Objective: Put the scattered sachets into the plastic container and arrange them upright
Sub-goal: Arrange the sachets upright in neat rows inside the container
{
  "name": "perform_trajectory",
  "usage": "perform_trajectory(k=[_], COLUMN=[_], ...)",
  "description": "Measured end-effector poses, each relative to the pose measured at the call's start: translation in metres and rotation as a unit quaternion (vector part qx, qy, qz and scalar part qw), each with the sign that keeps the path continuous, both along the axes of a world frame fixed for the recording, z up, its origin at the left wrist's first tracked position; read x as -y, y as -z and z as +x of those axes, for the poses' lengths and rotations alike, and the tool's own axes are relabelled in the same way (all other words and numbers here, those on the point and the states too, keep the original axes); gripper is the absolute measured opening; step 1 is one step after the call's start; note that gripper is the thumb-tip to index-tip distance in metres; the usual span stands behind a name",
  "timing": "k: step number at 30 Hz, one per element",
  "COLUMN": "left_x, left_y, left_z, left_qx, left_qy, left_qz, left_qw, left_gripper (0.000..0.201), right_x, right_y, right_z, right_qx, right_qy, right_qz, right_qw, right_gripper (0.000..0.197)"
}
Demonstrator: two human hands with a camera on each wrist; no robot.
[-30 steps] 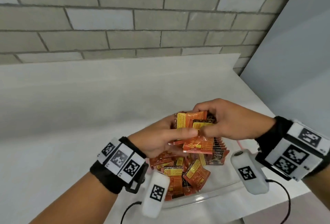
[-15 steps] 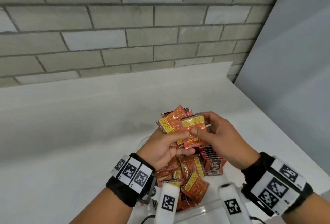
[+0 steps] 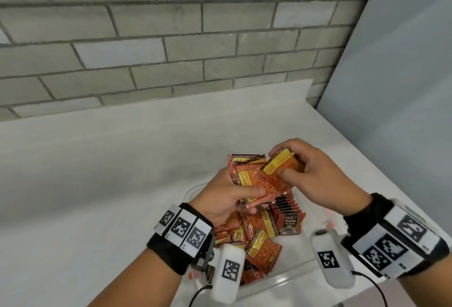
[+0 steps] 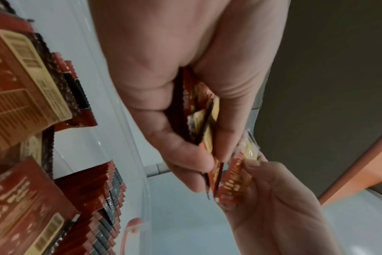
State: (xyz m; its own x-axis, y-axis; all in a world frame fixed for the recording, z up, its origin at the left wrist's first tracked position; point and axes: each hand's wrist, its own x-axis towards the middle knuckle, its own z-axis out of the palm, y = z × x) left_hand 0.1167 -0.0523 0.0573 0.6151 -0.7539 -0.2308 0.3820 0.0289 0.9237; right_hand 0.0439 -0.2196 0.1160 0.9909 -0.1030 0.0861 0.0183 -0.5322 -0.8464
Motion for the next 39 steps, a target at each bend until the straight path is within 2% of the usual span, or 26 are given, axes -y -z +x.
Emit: perform_trajectory(k=[4,8,12,15,17,19,21,23,25,27,31,33,35,39], left_x=[0.001,0.000,-0.002,-0.002,-0.001,-0.001,-0.001,0.000,0.001,0.003,0.006,0.006,0.004,0.004], left_y=[-0.001,-0.003,-0.001,0.002,0.003,0.003,0.003,0.003,0.003,0.003,0.001,-0.002,-0.005,-0.004], left_z=[0.000,0.001,0.002,0.002,0.002,0.003,0.003,0.003,0.003,0.002,0.002,0.003,0.004,0.002], left_qx=[-0.004,-0.042,-0.097,-0.084,-0.069,-0.055,-0.042,-0.036,-0.029,-0.017,-0.015,-0.059,-0.111,-0.046], left_qy=[-0.008,-0.022,-0.062,-0.071,-0.070,-0.064,-0.056,-0.052,-0.056,-0.058,-0.067,-0.082,-0.095,-0.075], left_qz=[-0.014,-0.050,-0.088,-0.089,-0.090,-0.087,-0.082,-0.078,-0.070,-0.057,-0.051,-0.061,-0.071,-0.039], left_qw=[1.000,0.998,0.989,0.990,0.991,0.993,0.994,0.995,0.996,0.997,0.996,0.993,0.987,0.995], left_gripper=[0.030,0.025,0.031,0.020,0.020,0.024,0.028,0.030,0.031,0.031,0.025,0.015,0.017,0.018], right_x=[0.002,0.001,0.003,0.001,0.000,0.003,0.005,0.006,0.005,0.003,0.001,0.002,0.004,0.003], right_y=[0.005,0.010,0.017,0.018,0.019,0.021,0.023,0.027,0.032,0.034,0.034,0.033,0.033,0.032], right_z=[0.001,-0.003,-0.008,-0.011,-0.012,-0.010,-0.007,-0.006,-0.005,-0.005,-0.006,-0.006,-0.005,-0.005], right_qx=[-0.001,0.017,0.001,-0.025,-0.026,-0.021,-0.033,-0.052,-0.070,-0.079,-0.081,-0.070,-0.059,-0.070], right_qy=[-0.056,-0.019,0.028,0.035,0.054,0.099,0.141,0.159,0.165,0.163,0.138,0.146,0.160,0.153], right_qz=[-0.088,-0.080,0.017,0.087,0.115,0.160,0.228,0.238,0.241,0.263,0.298,0.314,0.340,0.365], right_qw=[0.995,0.996,0.999,0.995,0.992,0.982,0.963,0.957,0.954,0.948,0.941,0.936,0.925,0.916], right_gripper=[0.042,0.041,0.043,0.049,0.051,0.044,0.026,0.010,0.006,0.007,0.023,0.025,0.024,0.023])
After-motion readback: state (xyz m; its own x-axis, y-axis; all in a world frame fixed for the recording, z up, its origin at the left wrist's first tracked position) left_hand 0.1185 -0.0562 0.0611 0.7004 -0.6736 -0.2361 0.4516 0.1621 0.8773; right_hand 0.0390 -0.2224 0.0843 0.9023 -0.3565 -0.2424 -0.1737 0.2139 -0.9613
